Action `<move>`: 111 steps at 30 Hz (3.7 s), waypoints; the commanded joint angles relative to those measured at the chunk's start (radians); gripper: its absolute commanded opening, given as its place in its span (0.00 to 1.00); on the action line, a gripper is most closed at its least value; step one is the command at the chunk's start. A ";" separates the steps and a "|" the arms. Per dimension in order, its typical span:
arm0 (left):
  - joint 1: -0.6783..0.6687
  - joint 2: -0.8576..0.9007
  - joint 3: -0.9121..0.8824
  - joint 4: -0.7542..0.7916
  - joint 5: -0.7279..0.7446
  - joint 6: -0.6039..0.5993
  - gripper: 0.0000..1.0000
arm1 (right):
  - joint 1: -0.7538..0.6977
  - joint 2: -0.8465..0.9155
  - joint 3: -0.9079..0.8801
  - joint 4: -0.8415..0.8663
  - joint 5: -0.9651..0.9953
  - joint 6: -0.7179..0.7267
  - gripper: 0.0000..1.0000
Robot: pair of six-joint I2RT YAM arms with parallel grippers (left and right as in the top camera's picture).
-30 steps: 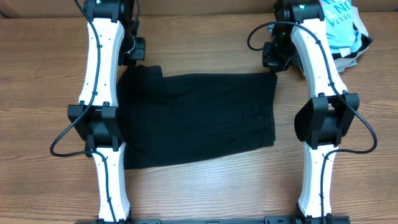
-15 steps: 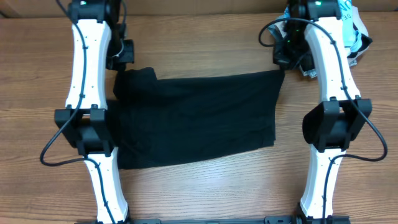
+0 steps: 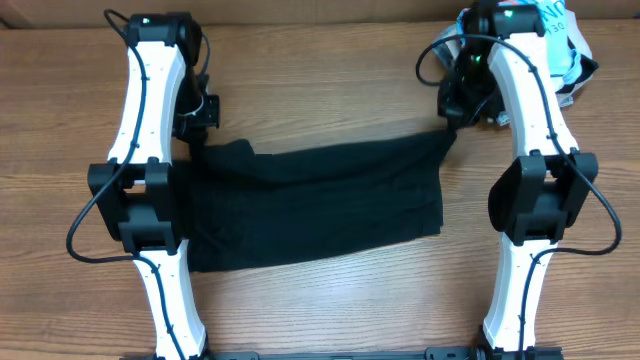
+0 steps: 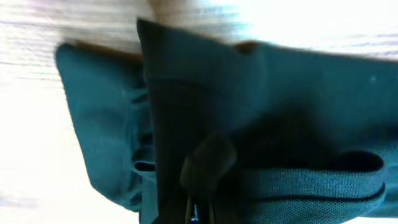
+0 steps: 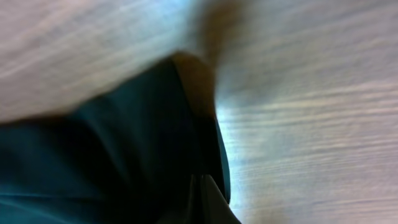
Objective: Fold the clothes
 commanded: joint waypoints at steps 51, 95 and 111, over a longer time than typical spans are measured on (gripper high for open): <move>-0.007 -0.397 0.436 0.017 -0.062 0.045 1.00 | 0.042 -0.439 -0.447 0.363 -0.094 -0.047 0.73; -0.007 -0.396 0.426 0.017 -0.077 0.046 1.00 | 0.039 -0.521 -1.335 1.100 -0.246 -0.051 0.48; -0.007 -0.396 0.426 0.023 -0.074 0.043 1.00 | -0.155 -0.522 -1.258 1.015 -0.242 0.024 0.04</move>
